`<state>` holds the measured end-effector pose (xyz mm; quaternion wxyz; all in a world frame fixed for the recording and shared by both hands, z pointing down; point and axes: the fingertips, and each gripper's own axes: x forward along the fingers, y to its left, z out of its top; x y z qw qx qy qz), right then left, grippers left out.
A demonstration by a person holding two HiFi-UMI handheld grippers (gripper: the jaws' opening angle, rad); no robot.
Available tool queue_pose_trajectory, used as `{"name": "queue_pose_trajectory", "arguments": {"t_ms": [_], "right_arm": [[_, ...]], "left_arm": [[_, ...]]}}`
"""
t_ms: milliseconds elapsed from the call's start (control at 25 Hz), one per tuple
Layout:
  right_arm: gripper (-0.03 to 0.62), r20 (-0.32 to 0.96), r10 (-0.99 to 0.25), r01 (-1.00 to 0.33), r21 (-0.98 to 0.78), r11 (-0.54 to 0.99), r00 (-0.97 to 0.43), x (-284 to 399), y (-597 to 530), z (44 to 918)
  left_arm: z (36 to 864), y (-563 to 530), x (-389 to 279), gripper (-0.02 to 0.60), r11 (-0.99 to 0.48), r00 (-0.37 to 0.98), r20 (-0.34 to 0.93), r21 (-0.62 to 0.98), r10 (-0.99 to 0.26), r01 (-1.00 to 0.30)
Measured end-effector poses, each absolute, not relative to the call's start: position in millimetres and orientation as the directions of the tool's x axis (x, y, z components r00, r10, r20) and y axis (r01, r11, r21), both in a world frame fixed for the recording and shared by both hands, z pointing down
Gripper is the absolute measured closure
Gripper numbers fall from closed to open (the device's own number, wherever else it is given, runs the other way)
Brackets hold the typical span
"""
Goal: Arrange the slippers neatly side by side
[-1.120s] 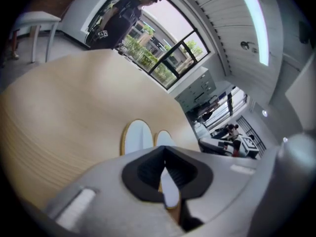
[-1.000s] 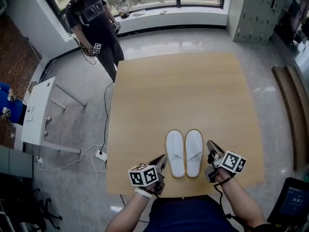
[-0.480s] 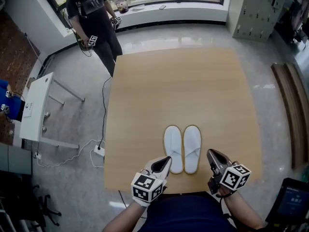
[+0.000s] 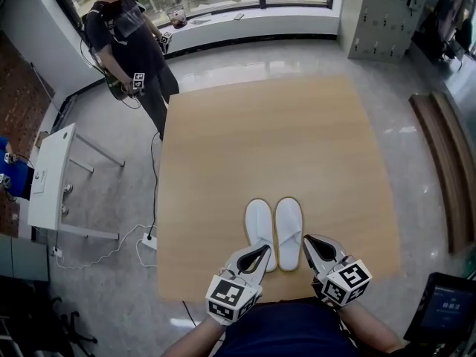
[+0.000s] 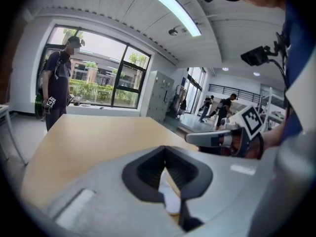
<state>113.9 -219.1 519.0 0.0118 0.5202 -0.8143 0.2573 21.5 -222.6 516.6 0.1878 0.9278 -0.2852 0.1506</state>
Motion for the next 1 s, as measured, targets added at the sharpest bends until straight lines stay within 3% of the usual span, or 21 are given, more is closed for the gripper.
{"name": "queue_pose_trajectory", "arguments": {"t_ms": [480, 600, 1000], "right_arm": [[0.586, 0.286, -0.825, -0.848, -0.378, 0.371, -0.488, 99, -231, 535], [0.586, 0.279, -0.807, -0.832, -0.379, 0.406, -0.521, 84, -240, 514], [0.586, 0.234, -0.831, -0.84, -0.357, 0.408, -0.504, 93, -223, 494]], "left_arm": [[531, -239, 19, 0.578, -0.751, 0.799, 0.401, 0.316, -0.448, -0.579], [516, -244, 1, 0.578, -0.717, 0.777, 0.403, 0.325, -0.484, -0.616], [527, -227, 14, 0.578, -0.743, 0.796, 0.418, 0.33, -0.438, -0.582]]}}
